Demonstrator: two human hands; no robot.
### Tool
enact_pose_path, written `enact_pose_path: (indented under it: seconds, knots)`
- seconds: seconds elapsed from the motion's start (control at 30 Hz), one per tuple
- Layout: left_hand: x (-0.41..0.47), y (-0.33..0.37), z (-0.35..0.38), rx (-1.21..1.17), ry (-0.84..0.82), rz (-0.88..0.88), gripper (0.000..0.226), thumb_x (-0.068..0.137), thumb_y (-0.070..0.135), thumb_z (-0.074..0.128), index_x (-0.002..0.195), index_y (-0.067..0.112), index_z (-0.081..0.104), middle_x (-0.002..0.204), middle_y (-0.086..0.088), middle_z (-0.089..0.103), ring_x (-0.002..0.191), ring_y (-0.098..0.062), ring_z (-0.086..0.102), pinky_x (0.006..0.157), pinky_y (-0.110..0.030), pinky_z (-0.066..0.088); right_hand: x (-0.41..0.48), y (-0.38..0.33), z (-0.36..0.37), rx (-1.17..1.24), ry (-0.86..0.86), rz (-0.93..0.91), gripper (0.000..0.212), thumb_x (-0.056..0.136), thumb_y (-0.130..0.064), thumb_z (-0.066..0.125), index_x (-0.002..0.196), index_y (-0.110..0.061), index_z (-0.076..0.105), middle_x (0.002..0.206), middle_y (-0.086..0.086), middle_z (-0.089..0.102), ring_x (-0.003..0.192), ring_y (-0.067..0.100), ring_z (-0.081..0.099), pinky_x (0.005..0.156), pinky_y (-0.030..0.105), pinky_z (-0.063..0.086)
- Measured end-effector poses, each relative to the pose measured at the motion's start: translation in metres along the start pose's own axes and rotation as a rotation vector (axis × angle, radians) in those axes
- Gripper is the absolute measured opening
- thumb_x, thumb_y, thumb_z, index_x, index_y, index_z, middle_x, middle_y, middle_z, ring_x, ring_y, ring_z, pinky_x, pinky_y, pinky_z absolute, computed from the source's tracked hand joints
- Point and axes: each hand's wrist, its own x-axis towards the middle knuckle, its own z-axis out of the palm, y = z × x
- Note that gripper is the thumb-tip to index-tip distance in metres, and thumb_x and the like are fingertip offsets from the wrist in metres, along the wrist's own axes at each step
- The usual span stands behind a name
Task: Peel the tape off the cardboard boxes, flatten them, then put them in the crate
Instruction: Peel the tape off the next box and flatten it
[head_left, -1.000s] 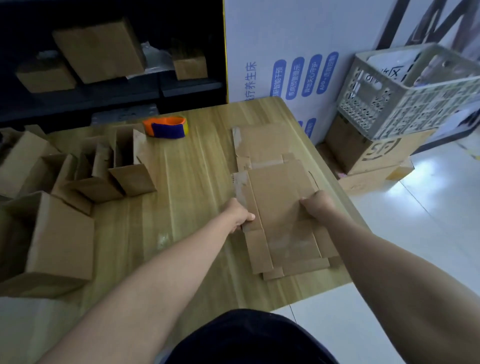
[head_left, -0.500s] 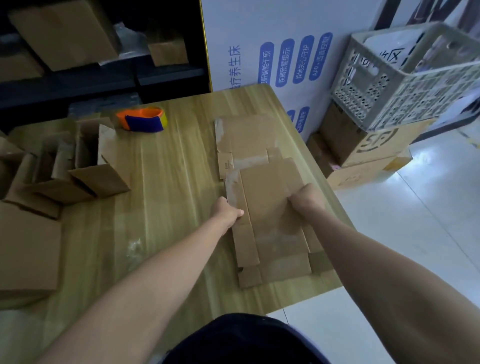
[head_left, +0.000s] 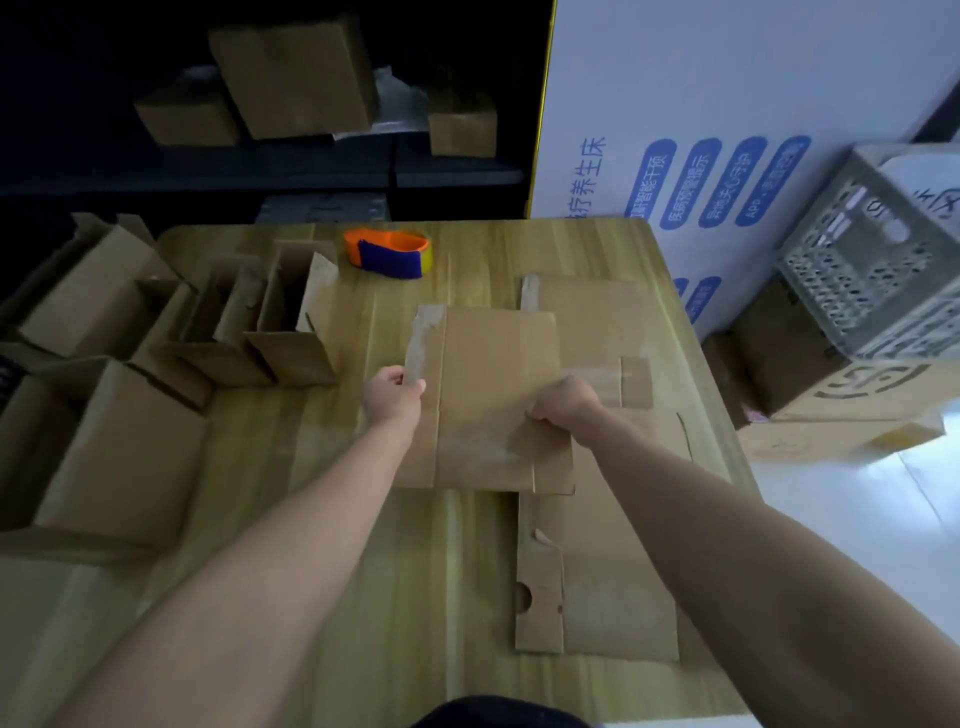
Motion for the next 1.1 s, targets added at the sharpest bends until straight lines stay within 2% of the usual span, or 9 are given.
enact_pose_path:
  seconds: [0.1, 0.17, 0.3, 0.47, 0.67, 0.77, 0.9, 1.0, 1.1]
  knots:
    - [0.016, 0.009, 0.006, -0.04, -0.247, -0.099, 0.051, 0.084, -0.004, 0.062, 0.131, 0.014, 0.054, 0.131, -0.006, 0.057, 0.106, -0.02, 0.058, 0.079, -0.024, 0.046, 0.017, -0.006, -0.012, -0.059, 0.097, 0.007, 0.031, 0.093, -0.014, 0.053, 0.117, 0.004, 0.057, 0.111, 0.016, 0.061, 0.109, 0.03, 0.058, 0.086, 0.031, 0.048]
    - [0.019, 0.022, 0.016, -0.017, -0.385, -0.132, 0.057, 0.085, -0.004, 0.061, 0.134, 0.021, 0.051, 0.136, -0.005, 0.052, 0.106, -0.02, 0.057, 0.079, -0.026, 0.048, 0.029, -0.01, -0.026, -0.077, 0.192, -0.005, 0.029, 0.095, -0.012, 0.049, 0.117, 0.006, 0.054, 0.113, 0.018, 0.06, 0.107, 0.031, 0.058, 0.086, 0.032, 0.048]
    - [0.022, 0.048, 0.053, 0.076, -0.349, -0.015, 0.067, 0.081, -0.001, 0.068, 0.14, 0.013, 0.039, 0.142, -0.008, 0.045, 0.122, -0.025, 0.049, 0.089, -0.029, 0.041, 0.06, -0.012, -0.056, -0.008, 0.312, -0.016, 0.037, 0.093, -0.012, 0.053, 0.125, 0.005, 0.049, 0.122, 0.02, 0.057, 0.113, 0.034, 0.054, 0.09, 0.034, 0.044]
    - [0.033, 0.069, 0.108, 0.152, -0.358, 0.078, 0.051, 0.079, 0.005, 0.072, 0.125, 0.009, 0.051, 0.124, -0.009, 0.058, 0.099, -0.02, 0.056, 0.082, -0.029, 0.045, 0.098, 0.009, -0.089, 0.114, 0.4, 0.038, 0.045, 0.09, -0.016, 0.059, 0.13, -0.003, 0.045, 0.126, 0.018, 0.054, 0.115, 0.034, 0.051, 0.092, 0.038, 0.042]
    - [0.043, 0.064, 0.163, 0.463, -0.482, 0.073, 0.056, 0.08, 0.008, 0.072, 0.131, 0.01, 0.049, 0.132, -0.01, 0.053, 0.12, -0.028, 0.051, 0.102, -0.04, 0.042, 0.134, 0.038, -0.1, 0.048, 0.299, 0.125, 0.064, 0.088, -0.027, 0.062, 0.142, -0.013, 0.03, 0.132, 0.013, 0.048, 0.12, 0.031, 0.048, 0.099, 0.042, 0.042]
    - [0.039, 0.056, 0.175, 0.499, -0.409, 0.004, 0.072, 0.081, 0.008, 0.071, 0.142, 0.007, 0.032, 0.139, -0.012, 0.046, 0.125, -0.03, 0.047, 0.099, -0.035, 0.043, 0.144, 0.046, -0.089, -0.07, 0.234, 0.2, 0.068, 0.086, -0.028, 0.064, 0.141, -0.009, 0.03, 0.135, 0.015, 0.044, 0.124, 0.031, 0.044, 0.104, 0.043, 0.037]
    - [0.031, 0.049, 0.183, 0.608, -0.365, 0.051, 0.045, 0.086, 0.009, 0.067, 0.127, 0.001, 0.051, 0.131, -0.013, 0.055, 0.119, -0.029, 0.054, 0.078, -0.026, 0.041, 0.151, 0.052, -0.079, -0.019, 0.351, 0.241, 0.055, 0.088, -0.017, 0.058, 0.135, -0.001, 0.036, 0.133, 0.021, 0.045, 0.122, 0.035, 0.045, 0.101, 0.041, 0.04]
    - [0.026, 0.044, 0.183, 0.675, -0.374, 0.099, 0.048, 0.088, 0.013, 0.066, 0.132, 0.003, 0.049, 0.136, -0.011, 0.052, 0.122, -0.028, 0.051, 0.09, -0.028, 0.043, 0.151, 0.06, -0.083, -0.03, 0.389, 0.216, 0.036, 0.089, -0.013, 0.055, 0.123, -0.003, 0.047, 0.121, 0.018, 0.055, 0.112, 0.033, 0.053, 0.094, 0.04, 0.046]
    - [0.027, 0.038, 0.179, 0.674, -0.42, 0.127, 0.065, 0.085, 0.019, 0.069, 0.141, 0.008, 0.039, 0.144, -0.008, 0.045, 0.129, -0.026, 0.045, 0.102, -0.031, 0.039, 0.149, 0.066, -0.087, -0.044, 0.375, 0.184, 0.032, 0.087, -0.012, 0.058, 0.117, -0.006, 0.049, 0.113, 0.016, 0.058, 0.107, 0.032, 0.056, 0.09, 0.041, 0.049]
